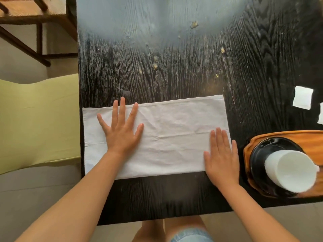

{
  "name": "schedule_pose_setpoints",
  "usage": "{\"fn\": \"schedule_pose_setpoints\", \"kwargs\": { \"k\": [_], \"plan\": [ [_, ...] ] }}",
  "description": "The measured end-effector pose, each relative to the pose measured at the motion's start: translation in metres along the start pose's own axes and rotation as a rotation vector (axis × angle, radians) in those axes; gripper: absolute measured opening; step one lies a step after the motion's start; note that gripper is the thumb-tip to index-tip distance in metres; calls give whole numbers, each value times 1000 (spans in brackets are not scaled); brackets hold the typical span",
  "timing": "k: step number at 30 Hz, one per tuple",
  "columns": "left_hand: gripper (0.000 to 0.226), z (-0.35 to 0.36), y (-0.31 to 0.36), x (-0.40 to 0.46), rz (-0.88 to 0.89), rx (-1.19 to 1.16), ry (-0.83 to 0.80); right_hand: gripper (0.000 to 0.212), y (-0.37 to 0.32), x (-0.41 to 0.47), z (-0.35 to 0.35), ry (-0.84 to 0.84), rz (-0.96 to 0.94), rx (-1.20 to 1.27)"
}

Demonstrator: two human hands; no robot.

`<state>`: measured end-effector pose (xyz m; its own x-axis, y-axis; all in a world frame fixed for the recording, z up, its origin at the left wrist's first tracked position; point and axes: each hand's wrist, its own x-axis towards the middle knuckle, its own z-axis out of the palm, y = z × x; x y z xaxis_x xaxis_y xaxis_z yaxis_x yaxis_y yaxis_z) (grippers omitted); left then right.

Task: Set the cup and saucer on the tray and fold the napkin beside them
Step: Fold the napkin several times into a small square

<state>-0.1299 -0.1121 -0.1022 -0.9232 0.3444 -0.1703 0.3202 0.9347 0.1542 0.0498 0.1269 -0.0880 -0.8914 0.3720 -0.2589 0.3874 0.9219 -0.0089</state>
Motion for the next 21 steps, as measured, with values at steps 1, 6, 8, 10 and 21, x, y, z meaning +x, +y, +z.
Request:
{"fn": "schedule_pose_setpoints", "kwargs": {
  "k": [1, 6, 8, 10, 21],
  "plan": [
    [60, 0, 8, -4, -16, -10, 43, 65, -1, 0, 0, 1, 2, -8],
    [62, 15, 104, -47, 321, -80, 63, 66, -2, 1, 1, -6, 3, -29],
    [62, 25, 124, -64, 381, -60, 11, 66, -1, 1, 2, -7, 0, -33],
    [62, 32, 114, -68, 333, -29, -26, 66, -3, 1, 1, -10, -1, -32],
    [65, 13, -58, -100, -131, 4, -81, 65, -3, 1, -3, -37, -12, -10]
  ]
}}
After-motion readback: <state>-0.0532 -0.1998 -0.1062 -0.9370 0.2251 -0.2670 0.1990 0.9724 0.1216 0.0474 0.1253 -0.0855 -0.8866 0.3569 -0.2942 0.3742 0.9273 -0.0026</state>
